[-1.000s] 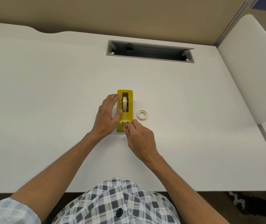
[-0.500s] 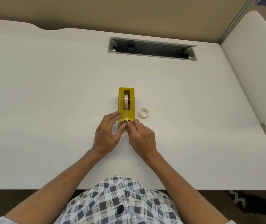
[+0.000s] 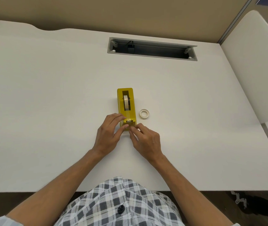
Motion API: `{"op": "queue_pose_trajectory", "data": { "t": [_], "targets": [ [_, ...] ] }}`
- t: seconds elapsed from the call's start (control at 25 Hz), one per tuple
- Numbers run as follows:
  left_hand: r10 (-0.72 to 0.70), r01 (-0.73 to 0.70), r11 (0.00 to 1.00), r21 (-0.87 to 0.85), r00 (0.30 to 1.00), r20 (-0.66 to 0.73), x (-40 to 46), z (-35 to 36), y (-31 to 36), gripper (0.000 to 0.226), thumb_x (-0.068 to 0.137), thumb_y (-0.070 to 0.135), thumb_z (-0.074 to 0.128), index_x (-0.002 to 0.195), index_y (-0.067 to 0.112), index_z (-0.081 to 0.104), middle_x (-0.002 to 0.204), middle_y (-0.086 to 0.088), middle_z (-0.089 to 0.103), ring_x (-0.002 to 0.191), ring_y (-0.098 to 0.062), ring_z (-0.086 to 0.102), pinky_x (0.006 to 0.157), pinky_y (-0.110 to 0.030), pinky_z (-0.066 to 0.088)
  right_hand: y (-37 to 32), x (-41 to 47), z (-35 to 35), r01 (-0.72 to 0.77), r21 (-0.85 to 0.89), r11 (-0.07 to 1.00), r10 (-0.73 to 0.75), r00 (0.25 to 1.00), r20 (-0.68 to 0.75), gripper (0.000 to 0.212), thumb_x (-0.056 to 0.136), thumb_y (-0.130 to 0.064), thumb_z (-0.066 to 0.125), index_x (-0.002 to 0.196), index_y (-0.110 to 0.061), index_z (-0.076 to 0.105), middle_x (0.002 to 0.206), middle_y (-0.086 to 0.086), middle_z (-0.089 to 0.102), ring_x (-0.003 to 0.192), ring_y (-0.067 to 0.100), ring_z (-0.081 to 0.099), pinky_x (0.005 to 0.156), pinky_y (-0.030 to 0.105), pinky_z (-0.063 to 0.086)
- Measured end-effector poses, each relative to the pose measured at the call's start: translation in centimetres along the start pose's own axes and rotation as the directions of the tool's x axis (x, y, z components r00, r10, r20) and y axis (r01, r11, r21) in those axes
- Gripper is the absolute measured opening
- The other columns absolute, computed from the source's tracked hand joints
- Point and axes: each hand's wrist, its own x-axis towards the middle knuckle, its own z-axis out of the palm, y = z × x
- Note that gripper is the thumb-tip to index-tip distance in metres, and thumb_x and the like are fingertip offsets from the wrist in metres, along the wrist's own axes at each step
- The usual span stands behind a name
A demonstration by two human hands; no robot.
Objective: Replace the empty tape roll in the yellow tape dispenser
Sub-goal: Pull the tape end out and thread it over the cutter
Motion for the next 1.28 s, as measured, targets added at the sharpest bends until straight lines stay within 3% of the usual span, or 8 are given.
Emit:
{"op": "queue_pose_trajectory", "data": {
  "t": [0.16,0.32,0.48,0.56,0.64,0.92,1.28],
  "targets": [
    [0.007,-0.007,1.0,-0.011,1.0,-0.01,0.4,0.0,0.0,0.033,0.086,0.027,0.066,0.112,0.007,0.064,0.115,-0.009,0.066,0.111,-0.02,0.056,0.091,-0.023,0.045,0.3,-0.1,-0.8,-0.079,0.113,0.991,0.086,0.995,-0.059,0.012,0.084,-0.017,0.072,0.093,-0.01,0.075,0.082,0.003,0.07,0.051,0.016,0.058,0.042,0.025,0.045],
    [0.017,-0.017,1.0,0.004,1.0,-0.012,0.8,-0.1,0.2,0.032,0.085,0.025,0.069,0.11,0.005,0.065,0.112,-0.01,0.066,0.108,-0.022,0.057,0.089,-0.025,0.046,0.3,2.0,-1.7,-0.272,0.308,0.912,0.315,0.944,-0.101,0.011,0.088,-0.023,0.067,0.093,-0.017,0.073,0.089,-0.003,0.066,0.057,0.008,0.054,0.046,0.019,0.041],
    [0.057,-0.056,0.997,0.052,0.998,-0.011,0.8,-0.3,0.4,0.034,0.085,0.027,0.067,0.109,0.003,0.065,0.109,-0.012,0.067,0.105,-0.025,0.058,0.085,-0.024,0.045,-0.2,3.8,-1.1,-0.566,0.397,0.723,0.534,0.822,0.2,0.017,0.091,-0.035,0.064,0.094,-0.022,0.075,0.1,-0.008,0.058,0.081,0.005,0.056,0.06,0.02,0.045],
    [0.091,-0.09,0.993,0.08,0.996,0.0,0.8,-0.4,0.2,0.034,0.085,0.028,0.066,0.109,0.004,0.065,0.109,-0.011,0.067,0.105,-0.023,0.057,0.083,-0.024,0.047,-0.4,4.4,-0.7,-0.678,0.472,0.564,0.583,0.732,0.354,0.021,0.09,-0.034,0.067,0.094,-0.015,0.076,0.103,-0.003,0.058,0.091,0.009,0.058,0.069,0.023,0.047],
    [0.112,-0.114,0.988,0.101,0.994,0.018,0.9,-0.5,-0.2,0.034,0.085,0.027,0.069,0.11,0.005,0.064,0.109,-0.01,0.067,0.105,-0.022,0.057,0.083,-0.027,0.049,-0.5,4.9,-0.7,-0.74,0.53,0.414,0.611,0.657,0.441,0.02,0.088,-0.029,0.07,0.092,-0.011,0.076,0.104,0.001,0.059,0.093,0.012,0.06,0.07,0.016,0.043],
    [0.087,-0.088,0.992,0.092,0.996,0.018,0.7,-0.6,-1.0,0.035,0.086,0.03,0.066,0.114,0.009,0.062,0.115,-0.007,0.065,0.11,-0.017,0.054,0.086,-0.024,0.048,-1.2,5.9,-0.5,-0.814,0.556,0.167,0.684,0.502,0.53,0.013,0.084,-0.029,0.073,0.085,-0.017,0.077,0.091,-0.004,0.07,0.091,0.009,0.063,0.067,0.016,0.043],
    [0.09,-0.092,0.989,0.113,0.996,0.023,0.7,-0.4,-1.3,0.036,0.084,0.026,0.071,0.114,0.008,0.063,0.115,-0.008,0.065,0.109,-0.02,0.056,0.087,-0.024,0.048,-1.2,6.3,0.1,-0.825,0.554,0.114,0.699,0.463,0.545,0.013,0.082,-0.03,0.075,0.084,-0.017,0.076,0.087,-0.001,0.072,0.083,0.007,0.064,0.062,0.015,0.042]
  ]
}}
